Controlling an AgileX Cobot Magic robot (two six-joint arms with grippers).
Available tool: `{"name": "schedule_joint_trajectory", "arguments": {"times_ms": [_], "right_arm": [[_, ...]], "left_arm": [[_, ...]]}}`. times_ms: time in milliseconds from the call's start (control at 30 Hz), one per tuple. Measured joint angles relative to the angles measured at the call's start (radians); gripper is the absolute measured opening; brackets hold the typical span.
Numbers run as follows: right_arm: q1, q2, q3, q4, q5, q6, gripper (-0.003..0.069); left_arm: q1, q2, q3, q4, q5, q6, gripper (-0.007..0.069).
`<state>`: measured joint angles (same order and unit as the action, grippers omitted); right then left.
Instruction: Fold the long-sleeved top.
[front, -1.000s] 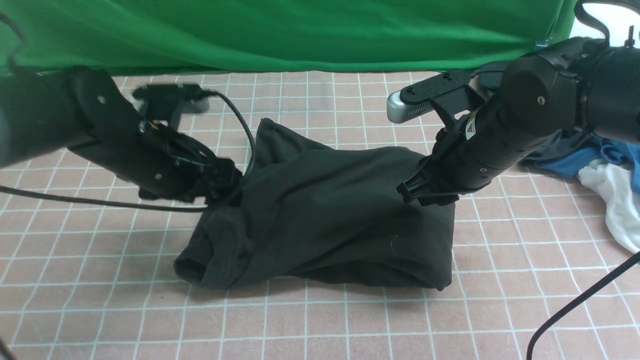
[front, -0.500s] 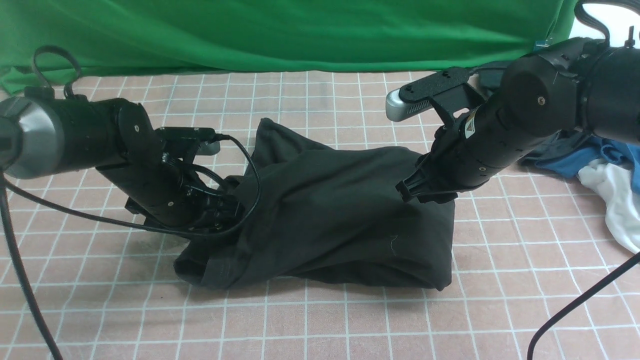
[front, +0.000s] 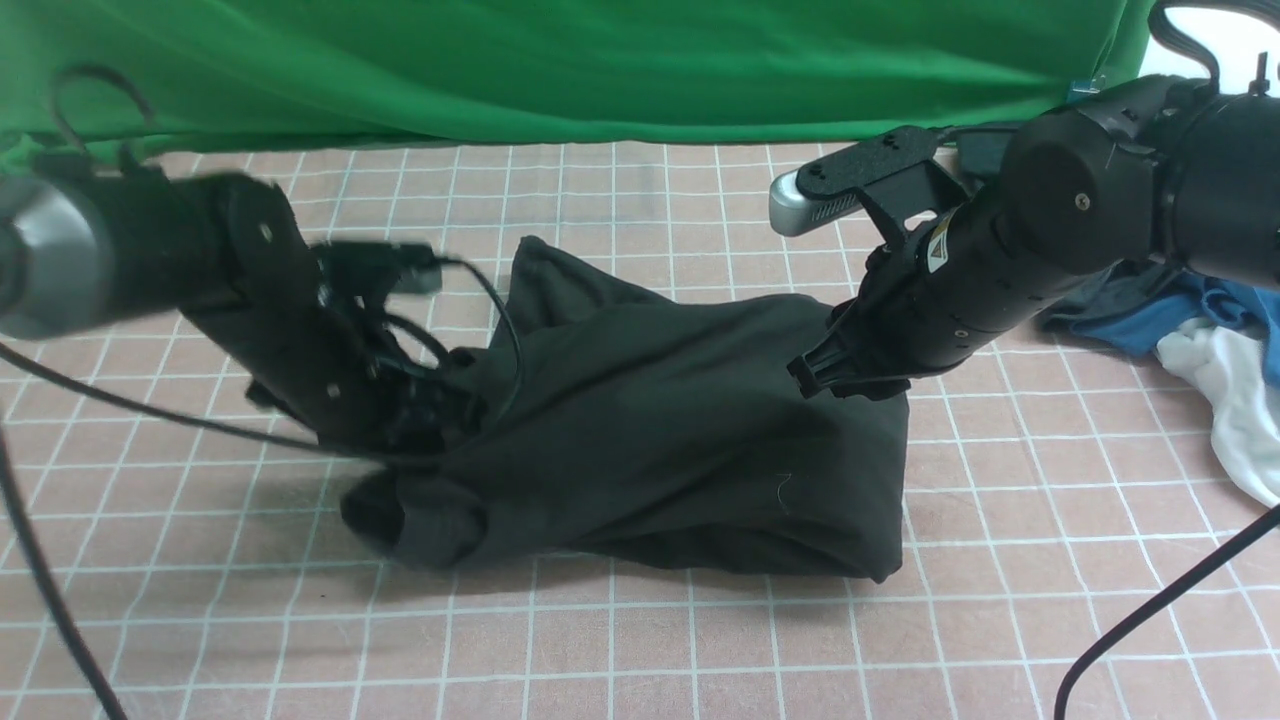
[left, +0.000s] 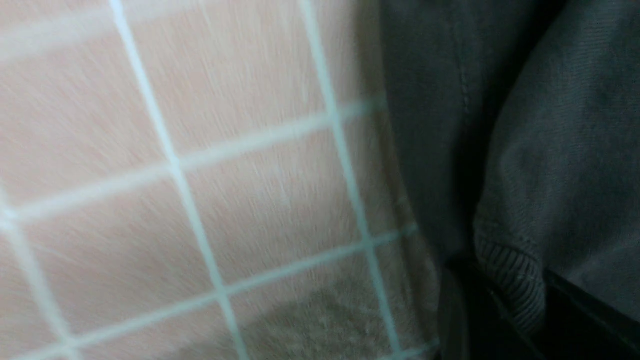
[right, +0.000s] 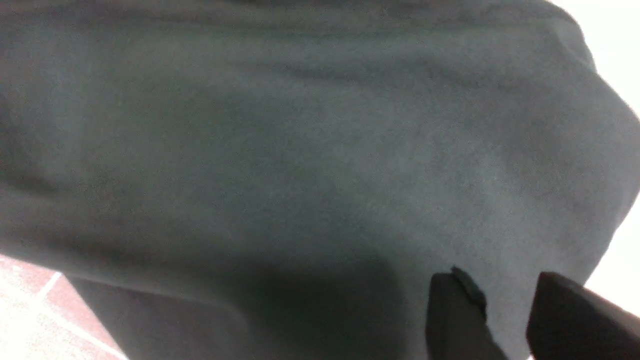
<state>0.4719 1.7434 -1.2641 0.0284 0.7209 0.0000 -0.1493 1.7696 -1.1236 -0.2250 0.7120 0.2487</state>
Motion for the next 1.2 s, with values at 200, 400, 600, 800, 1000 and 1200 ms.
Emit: {"name": "schedule_joint_trajectory", "arguments": {"times_ms": [200, 400, 600, 800, 1000, 1200], "right_arm": [[-0.030, 0.000, 0.000, -0.005, -0.024, 0.000, 0.0242], [-0.088, 0.000, 0.000, -0.010, -0.035, 0.012, 0.0242], [-0.106, 0.000, 0.000, -0.009, -0.036, 0.029, 0.0242], [-0.107, 0.000, 0.000, -0.009, -0.029, 0.121, 0.0293], [-0.109, 0.000, -0.007, 0.000, 0.042, 0.132, 0.0465], [-0.109, -0.020, -0.030, 0.071, 0.079, 0.070, 0.0397]], "left_arm": [[0.000, -0.080, -0.075, 0.054, 0.008, 0.021, 0.0077], [0.000, -0.091, -0.130, 0.111, -0.001, 0.064, 0.0077], [0.000, -0.049, -0.130, 0.200, -0.090, 0.065, 0.0077], [0.000, 0.060, -0.131, 0.225, -0.147, 0.080, 0.0146], [0.000, 0.090, -0.131, 0.233, -0.130, 0.078, 0.0370], [0.000, -0.023, -0.131, 0.232, -0.121, 0.057, 0.0533]]}}
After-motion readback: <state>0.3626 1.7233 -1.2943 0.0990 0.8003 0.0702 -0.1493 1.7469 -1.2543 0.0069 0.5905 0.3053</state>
